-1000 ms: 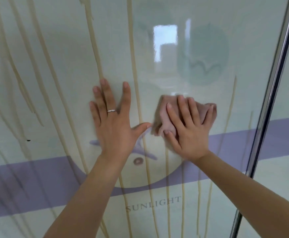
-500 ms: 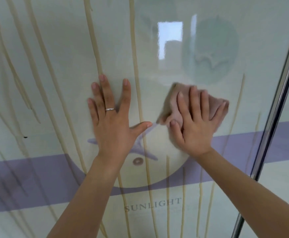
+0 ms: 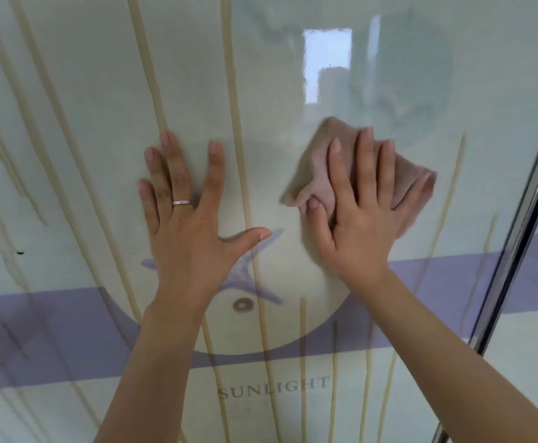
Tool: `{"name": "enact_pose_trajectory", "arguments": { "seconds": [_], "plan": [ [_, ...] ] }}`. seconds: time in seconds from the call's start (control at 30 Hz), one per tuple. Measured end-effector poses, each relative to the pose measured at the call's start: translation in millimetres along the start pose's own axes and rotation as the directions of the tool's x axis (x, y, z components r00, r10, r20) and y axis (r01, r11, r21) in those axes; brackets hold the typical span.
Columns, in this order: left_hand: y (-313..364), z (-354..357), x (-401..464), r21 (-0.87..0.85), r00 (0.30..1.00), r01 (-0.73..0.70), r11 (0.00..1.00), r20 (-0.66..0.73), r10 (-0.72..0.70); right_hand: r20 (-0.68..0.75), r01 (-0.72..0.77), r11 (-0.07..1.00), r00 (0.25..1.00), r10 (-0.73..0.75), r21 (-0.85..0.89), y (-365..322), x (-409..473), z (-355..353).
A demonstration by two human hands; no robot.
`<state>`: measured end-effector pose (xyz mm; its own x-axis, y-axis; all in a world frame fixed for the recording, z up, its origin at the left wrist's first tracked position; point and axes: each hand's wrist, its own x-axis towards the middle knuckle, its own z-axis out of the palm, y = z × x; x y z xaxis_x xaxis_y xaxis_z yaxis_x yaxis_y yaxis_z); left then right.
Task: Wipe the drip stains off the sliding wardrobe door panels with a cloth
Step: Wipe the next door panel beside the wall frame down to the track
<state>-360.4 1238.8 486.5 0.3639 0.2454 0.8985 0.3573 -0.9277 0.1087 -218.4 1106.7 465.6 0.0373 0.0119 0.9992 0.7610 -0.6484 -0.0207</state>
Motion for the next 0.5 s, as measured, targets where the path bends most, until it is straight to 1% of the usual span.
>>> {"name": "enact_pose_trajectory", "arguments": {
  "seconds": [0.07, 0.13, 0.23, 0.3, 0.4, 0.5],
  "plan": [
    [0.7, 0.2, -0.2, 0.0, 1.0, 0.002, 1.0, 0.003, -0.002, -0.025, -0.061, 0.998, 0.998, 0.061, -0.001, -6.9, 12.7, 3.5],
    [0.0, 0.8, 0.2, -0.015, 1.0, 0.004, 1.0, -0.004, -0.004, -0.01, -0.022, 1.0, 1.0, 0.021, -0.017, -6.7, -17.3, 6.1],
    [-0.4, 1.3, -0.6, -0.012, 1.0, -0.007, 1.0, -0.006, 0.007, 0.101, 0.069, 0.996, 0.993, -0.063, -0.063, -0.1, -94.4, 2.3],
    [-1.0, 1.2, -1.3, -0.005, 1.0, -0.01, 1.0, -0.017, 0.01, 0.104, 0.053, 0.995, 0.994, -0.045, -0.084, 2.9, -112.8, -1.0],
    [-1.0, 1.6, -1.4, -0.004, 1.0, -0.011, 1.0, -0.021, 0.011, 0.024, -0.01, 0.997, 1.0, 0.012, -0.081, 1.1, -78.5, 1.3],
    [0.1, 1.4, -1.7, 0.002, 1.0, -0.004, 1.0, -0.011, 0.004, -0.053, -0.129, 0.99, 0.991, 0.126, -0.054, -4.4, -36.2, 7.0]
  ]
}}
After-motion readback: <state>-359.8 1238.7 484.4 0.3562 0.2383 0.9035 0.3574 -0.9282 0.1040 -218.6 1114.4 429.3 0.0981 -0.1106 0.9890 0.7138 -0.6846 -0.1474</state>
